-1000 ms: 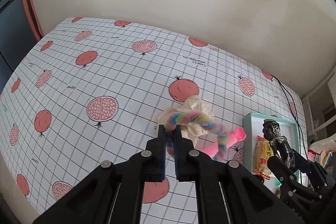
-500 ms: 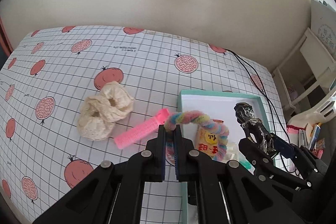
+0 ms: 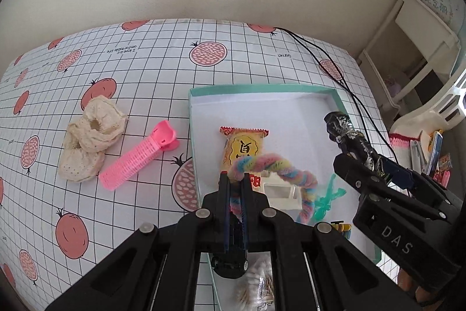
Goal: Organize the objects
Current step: 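Carry the action figure with the right tool while the left tool carries the cord over the tray, then open the right tool to release the figure while the left tool drops the cord in the tray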
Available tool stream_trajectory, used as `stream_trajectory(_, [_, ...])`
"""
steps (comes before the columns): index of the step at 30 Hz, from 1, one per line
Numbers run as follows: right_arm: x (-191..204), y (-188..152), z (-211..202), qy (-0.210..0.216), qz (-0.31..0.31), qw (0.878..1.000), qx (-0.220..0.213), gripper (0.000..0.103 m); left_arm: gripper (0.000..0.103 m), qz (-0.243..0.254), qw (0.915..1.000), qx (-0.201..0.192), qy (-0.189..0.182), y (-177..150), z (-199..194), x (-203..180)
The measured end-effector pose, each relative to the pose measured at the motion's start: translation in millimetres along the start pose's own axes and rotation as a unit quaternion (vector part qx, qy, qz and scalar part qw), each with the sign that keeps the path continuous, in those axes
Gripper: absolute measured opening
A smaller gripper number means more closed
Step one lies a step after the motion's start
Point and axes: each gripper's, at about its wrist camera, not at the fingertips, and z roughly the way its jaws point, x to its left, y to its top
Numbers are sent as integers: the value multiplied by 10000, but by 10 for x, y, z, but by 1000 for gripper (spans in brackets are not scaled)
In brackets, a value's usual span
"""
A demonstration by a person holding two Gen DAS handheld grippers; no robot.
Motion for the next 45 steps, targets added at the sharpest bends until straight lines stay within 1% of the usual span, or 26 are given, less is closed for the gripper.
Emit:
stream_trajectory(4, [-23,3,30,-20,59,10000,-6,63,7,15,9998,148,-156,-40,64,-64])
stream_trajectory(10, [-27,-73,217,-124,5,9996,260,64,7,204,9991,363,-85,-111,181,-172])
stream_trajectory(16, [-20,-121,301,-140,-52,9991,395,64,7,263,9983,508,-94,-157,265,-198])
stream_trajectory(21, [-20,-143,348,-154,-54,9987,485,64,7,276,9979,574,-104,-176,299,-201])
stream_trajectory(28, [-39,-165,389,-101,-16,9979,633,65,8,231,9971,692,-229,-179,311,-182])
stream_trajectory(30, [-29,-164,392,-128,-40,9979,641,65,8,242,9968,731,-204,-180,327,-196])
stream_trajectory(39, [-40,-159,398,-137,5,9968,790,65,12,237,9957,872,-215,-171,351,-172])
stream_trajectory(45, [-67,-140,367,-100,114,9965,822,66,24,310,9950,901,-310,-142,333,-195])
